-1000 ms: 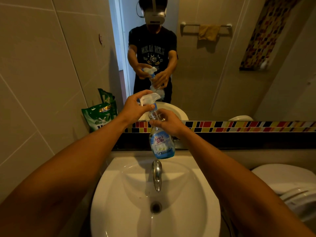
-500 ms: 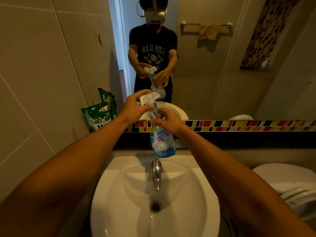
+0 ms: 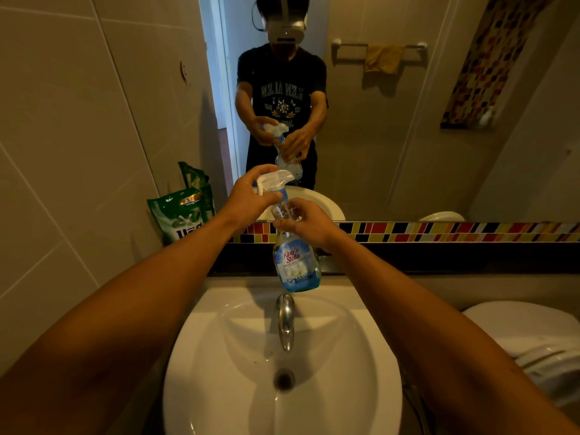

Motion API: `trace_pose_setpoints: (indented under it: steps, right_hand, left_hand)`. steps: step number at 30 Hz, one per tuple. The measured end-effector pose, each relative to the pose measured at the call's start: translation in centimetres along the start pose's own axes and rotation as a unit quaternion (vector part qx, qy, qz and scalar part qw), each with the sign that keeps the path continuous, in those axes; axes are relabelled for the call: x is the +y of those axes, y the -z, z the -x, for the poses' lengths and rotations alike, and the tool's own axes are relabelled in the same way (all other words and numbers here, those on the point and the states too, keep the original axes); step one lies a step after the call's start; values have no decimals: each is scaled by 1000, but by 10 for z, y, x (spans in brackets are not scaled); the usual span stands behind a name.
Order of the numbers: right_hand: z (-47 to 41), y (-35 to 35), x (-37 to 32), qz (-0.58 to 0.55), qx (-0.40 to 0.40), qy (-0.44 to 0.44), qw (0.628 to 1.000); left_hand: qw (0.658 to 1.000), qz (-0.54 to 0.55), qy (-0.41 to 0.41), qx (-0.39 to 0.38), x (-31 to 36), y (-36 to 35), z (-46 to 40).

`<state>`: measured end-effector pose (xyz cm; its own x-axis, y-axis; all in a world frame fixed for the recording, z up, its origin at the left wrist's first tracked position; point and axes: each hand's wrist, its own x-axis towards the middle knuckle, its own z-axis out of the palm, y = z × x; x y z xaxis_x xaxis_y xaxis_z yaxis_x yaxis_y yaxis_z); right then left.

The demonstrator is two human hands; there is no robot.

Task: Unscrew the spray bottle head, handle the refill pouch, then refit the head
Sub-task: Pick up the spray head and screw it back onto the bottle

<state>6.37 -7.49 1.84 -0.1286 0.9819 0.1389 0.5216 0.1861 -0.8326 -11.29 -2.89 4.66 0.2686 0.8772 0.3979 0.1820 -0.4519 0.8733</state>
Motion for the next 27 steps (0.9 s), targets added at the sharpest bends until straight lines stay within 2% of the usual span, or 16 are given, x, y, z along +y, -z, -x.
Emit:
trace_pose_setpoints:
  steps: [3, 8, 18, 27]
  right_hand:
    - [0, 0, -3, -3, -4, 3, 1000]
    - [-1, -3, -8, -15, -13, 3, 1000]
    - [5, 0, -5, -74, -43, 0, 996]
    - [5, 2, 8, -135, -79, -48, 987]
  left_hand:
    - [1000, 12, 3, 1, 5, -4, 3]
    - [999, 18, -12, 50, 5, -7, 6]
    - [999, 36, 17, 18, 5, 2, 6]
    - [999, 30, 24, -32, 6, 5, 6]
